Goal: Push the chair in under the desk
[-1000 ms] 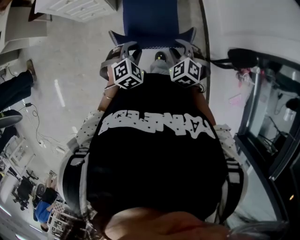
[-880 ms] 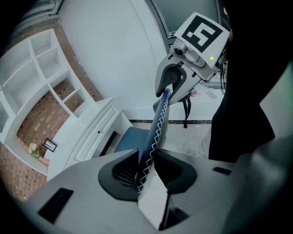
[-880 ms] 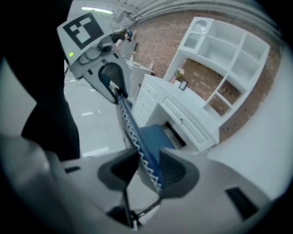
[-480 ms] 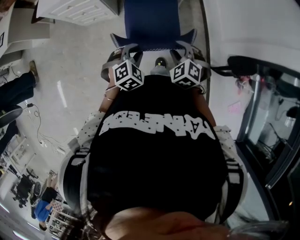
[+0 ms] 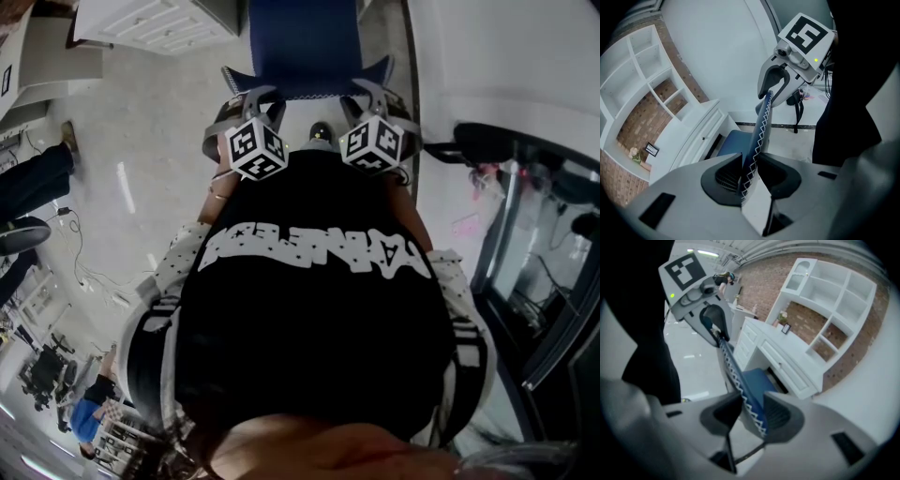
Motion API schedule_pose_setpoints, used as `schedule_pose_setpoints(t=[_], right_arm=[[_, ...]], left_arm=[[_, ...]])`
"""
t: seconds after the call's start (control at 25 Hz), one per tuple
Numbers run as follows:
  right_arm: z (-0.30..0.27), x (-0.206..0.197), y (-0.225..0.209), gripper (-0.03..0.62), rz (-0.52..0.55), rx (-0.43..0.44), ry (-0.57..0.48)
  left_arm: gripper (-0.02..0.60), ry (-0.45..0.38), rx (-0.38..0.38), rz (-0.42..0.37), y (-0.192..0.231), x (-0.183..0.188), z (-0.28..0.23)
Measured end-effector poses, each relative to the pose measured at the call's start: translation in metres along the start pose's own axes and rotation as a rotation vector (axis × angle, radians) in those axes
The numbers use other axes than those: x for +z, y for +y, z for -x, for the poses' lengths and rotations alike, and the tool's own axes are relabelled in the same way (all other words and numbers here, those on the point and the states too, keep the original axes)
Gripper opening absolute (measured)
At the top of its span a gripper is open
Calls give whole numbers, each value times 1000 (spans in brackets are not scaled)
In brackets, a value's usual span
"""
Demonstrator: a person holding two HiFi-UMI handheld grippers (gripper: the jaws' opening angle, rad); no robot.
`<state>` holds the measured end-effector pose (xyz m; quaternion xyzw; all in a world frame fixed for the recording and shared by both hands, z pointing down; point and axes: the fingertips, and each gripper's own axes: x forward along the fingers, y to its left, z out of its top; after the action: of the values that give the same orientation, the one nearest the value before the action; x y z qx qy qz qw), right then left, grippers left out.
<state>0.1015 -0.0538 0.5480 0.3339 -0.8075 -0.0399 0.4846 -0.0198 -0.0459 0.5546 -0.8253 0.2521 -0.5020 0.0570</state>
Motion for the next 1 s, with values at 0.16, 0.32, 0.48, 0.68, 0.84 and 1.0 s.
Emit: schedule_pose_setpoints(t=[0.16,0.32,0.48,0.68,0.84,1.0], right_arm=[[-1,1,-10,161,7,4,-5],[-3,-5,-21,163,23,14,-9],[-11,-9,-30,161,38,8,-32],[-17,-9,-41,161,44,17,-44],[-19,-4,-43,161,42,34,-47],[-24,3,-44,161,55,36,-57]], left_arm=[[132,7,1,5,5,6,-3],[131,13,8,16,8,14,-11],[130,22,15,30,12,19,-17],[132,26,34,49,21,24,-25],[132,39,28,60,26,22,-26],[133,48,28,59,35,17,-25]])
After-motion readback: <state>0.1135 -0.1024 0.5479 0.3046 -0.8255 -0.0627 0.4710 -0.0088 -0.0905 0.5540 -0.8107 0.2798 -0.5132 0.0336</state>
